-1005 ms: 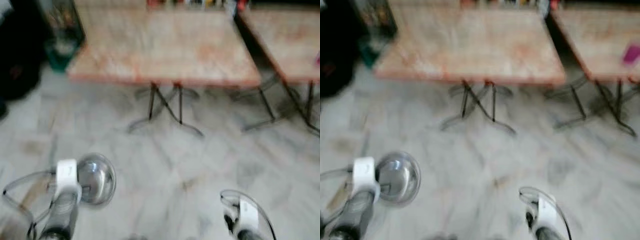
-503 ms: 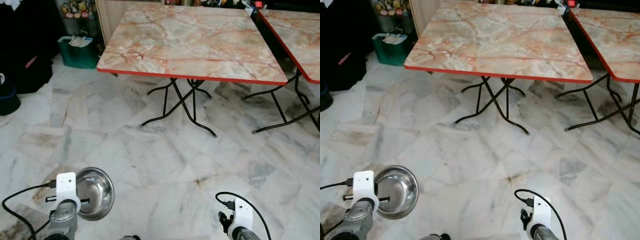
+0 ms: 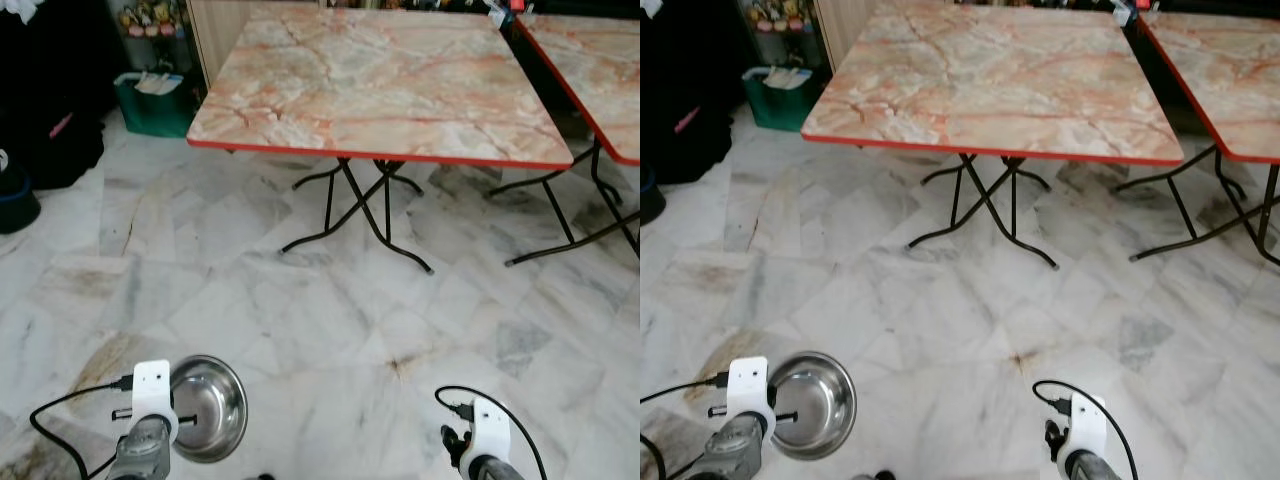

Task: Setting the table

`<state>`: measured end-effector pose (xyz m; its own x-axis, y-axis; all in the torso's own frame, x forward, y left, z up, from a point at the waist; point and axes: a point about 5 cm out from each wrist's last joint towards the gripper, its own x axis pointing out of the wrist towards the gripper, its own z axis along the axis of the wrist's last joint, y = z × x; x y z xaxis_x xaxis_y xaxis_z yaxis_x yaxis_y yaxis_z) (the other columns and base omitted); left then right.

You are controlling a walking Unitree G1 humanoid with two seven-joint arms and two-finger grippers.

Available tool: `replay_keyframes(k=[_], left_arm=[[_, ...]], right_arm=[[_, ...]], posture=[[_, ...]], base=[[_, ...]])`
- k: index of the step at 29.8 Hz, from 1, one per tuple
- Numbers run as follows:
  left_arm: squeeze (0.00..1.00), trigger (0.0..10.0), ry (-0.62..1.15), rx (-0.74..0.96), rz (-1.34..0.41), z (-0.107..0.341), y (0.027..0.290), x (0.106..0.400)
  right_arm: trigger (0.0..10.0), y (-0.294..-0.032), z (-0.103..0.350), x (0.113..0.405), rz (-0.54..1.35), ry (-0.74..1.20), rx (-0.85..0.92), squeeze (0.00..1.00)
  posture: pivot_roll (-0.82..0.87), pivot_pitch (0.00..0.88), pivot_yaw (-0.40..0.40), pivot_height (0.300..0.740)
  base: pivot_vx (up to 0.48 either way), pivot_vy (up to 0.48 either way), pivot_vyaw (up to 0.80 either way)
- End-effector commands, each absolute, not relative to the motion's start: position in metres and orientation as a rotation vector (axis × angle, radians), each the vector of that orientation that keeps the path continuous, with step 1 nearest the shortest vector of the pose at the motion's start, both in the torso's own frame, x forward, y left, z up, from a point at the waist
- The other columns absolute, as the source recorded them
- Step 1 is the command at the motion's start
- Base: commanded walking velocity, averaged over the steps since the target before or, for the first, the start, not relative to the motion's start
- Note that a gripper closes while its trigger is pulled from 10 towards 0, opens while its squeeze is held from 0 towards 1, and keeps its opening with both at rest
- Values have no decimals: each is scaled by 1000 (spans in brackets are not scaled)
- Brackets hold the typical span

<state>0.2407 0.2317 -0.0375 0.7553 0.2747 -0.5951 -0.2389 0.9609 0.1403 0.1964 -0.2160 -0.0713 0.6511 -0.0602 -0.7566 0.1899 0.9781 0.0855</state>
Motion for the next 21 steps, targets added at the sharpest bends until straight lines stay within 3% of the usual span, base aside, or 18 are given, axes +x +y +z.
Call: replay_keyframes(k=[1,21], left_arm=[[0,10000,721,62,271,-48,229,229],[0,10000,830,108,209,-68,225,197]], right_arm=[[10000,-217,-73,193,-154,864,171,0],[10000,-219,-74,192,-157,879,151,0]], posture=[[25,127,-24,740],[24,108,-10,740]], base=[[341,0,0],[345,0,0]])
